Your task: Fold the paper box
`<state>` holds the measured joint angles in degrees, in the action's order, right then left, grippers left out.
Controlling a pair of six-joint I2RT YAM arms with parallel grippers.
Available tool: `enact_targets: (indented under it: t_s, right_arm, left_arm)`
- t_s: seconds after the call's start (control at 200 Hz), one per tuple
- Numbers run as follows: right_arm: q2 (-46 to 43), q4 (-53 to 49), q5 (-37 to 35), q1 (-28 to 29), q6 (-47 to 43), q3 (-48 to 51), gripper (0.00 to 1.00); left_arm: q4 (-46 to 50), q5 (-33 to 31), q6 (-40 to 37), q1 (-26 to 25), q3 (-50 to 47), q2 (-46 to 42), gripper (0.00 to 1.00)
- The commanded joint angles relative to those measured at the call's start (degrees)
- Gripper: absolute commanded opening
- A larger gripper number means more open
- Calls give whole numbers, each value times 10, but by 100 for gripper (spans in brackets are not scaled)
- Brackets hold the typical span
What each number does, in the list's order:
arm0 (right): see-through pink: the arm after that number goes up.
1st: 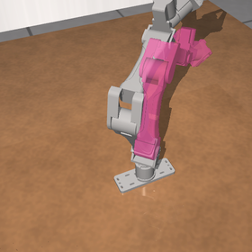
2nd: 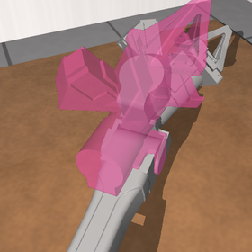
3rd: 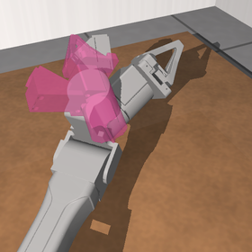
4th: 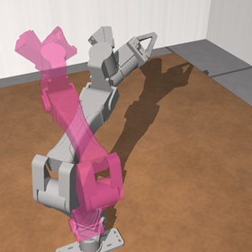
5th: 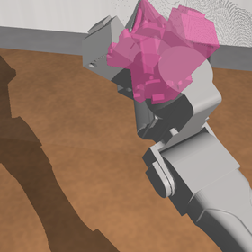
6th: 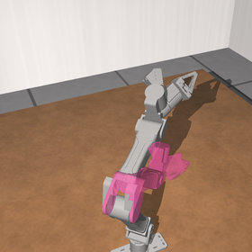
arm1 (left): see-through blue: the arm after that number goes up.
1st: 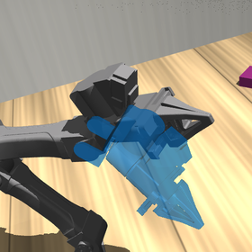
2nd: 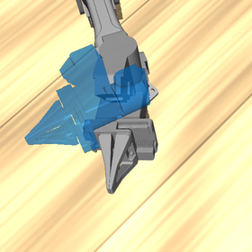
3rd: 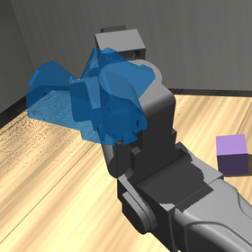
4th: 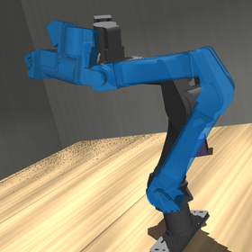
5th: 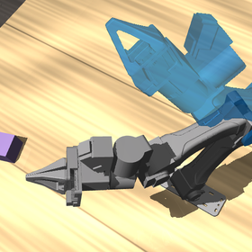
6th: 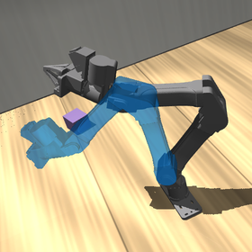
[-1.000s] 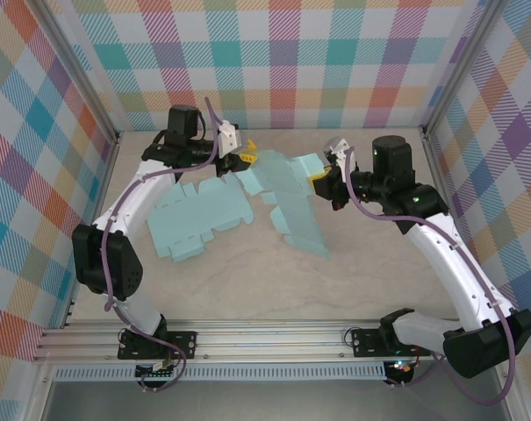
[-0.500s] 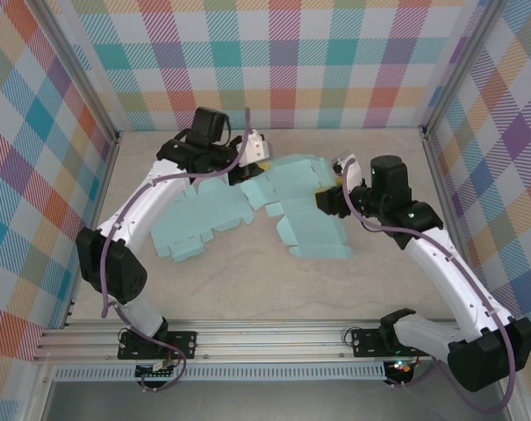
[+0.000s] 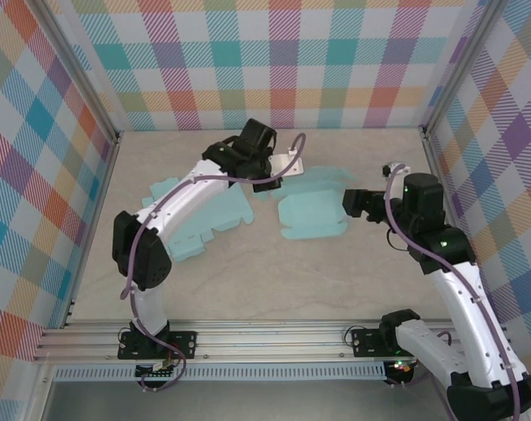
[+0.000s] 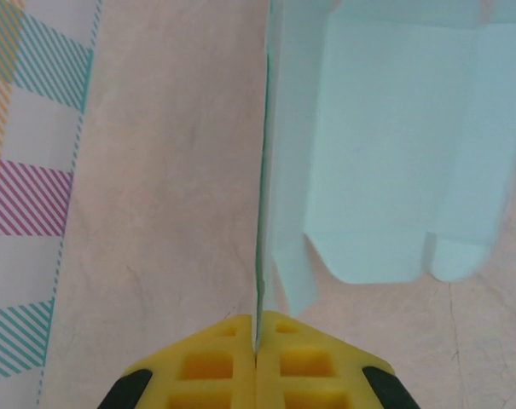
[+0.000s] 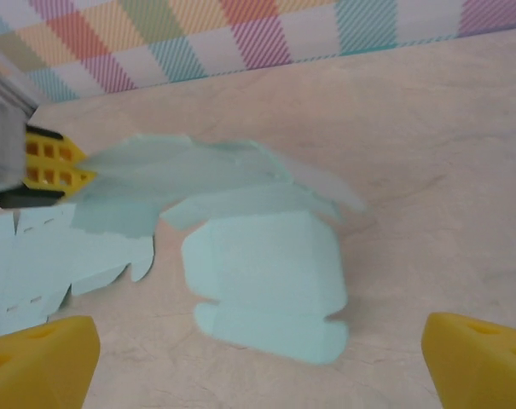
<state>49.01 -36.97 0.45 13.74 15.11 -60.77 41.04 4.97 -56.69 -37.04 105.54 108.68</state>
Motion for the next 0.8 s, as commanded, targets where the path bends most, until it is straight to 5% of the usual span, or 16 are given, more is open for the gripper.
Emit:
enact_targets:
  t_s: [0.0,0.145,0.295,0.595,0.795]
  right_arm:
    - [6,-57,-41,-16,47,-40,99]
    - [36,-80,-52,-32,69,-57,100]
    - [62,-62,12,-60,87,-52,96]
    - [151,15,139,-111,109,-44,85]
    - [217,58,184,-115,122,-51,81]
  left_arm:
    - [-26,-52,-7,-7,39,23,0]
    - [-51,-57,-4,-11,79,73,0]
    - [-88,-98,-16,-27,67,99,0]
    - [-326,-189,-25,-65,-120,51,0]
    - [-397,-210,-12,-87,-197,24,0]
